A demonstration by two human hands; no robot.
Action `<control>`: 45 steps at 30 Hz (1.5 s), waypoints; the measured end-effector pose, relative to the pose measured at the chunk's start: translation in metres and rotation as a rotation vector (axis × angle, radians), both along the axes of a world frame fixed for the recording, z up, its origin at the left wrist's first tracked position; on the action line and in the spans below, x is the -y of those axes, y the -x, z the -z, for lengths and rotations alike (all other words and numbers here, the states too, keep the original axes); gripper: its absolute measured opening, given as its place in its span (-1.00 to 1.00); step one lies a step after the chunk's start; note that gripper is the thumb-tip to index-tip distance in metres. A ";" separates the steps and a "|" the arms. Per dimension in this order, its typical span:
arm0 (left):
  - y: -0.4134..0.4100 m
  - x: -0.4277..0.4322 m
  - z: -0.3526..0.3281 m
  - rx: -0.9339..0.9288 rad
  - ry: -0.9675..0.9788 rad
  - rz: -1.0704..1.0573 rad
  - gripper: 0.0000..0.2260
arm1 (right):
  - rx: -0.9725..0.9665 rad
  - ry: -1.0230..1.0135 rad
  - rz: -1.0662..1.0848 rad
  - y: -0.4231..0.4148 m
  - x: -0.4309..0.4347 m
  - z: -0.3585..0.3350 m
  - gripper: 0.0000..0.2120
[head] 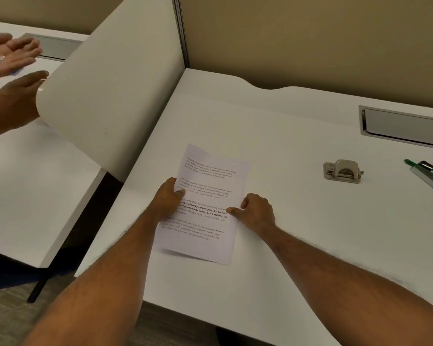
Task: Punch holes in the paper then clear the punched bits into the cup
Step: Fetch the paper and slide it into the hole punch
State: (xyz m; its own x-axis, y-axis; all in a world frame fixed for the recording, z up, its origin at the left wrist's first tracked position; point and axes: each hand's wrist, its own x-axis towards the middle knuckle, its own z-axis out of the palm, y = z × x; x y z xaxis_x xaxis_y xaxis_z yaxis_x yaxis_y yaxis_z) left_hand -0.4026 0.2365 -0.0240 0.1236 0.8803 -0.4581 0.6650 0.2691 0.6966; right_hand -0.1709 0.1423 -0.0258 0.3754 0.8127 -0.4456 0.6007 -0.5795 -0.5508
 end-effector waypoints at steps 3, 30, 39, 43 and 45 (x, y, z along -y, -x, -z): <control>0.004 0.002 0.005 0.062 0.009 -0.024 -0.76 | -0.169 -0.128 0.106 -0.005 0.007 0.006 -0.67; -0.057 0.051 -0.014 0.381 0.061 -0.043 -0.80 | -0.957 -0.200 0.545 -0.053 0.049 -0.024 -0.84; -0.109 0.073 -0.025 0.413 0.086 0.022 -0.73 | -0.708 -0.277 0.471 -0.091 0.072 -0.037 -0.81; -0.128 0.076 -0.026 0.472 0.125 0.026 -0.71 | -0.710 -0.276 0.450 -0.111 0.081 -0.042 -0.76; -0.136 0.075 -0.028 0.515 0.154 0.046 -0.70 | -0.752 -0.274 0.447 -0.120 0.085 -0.046 -0.77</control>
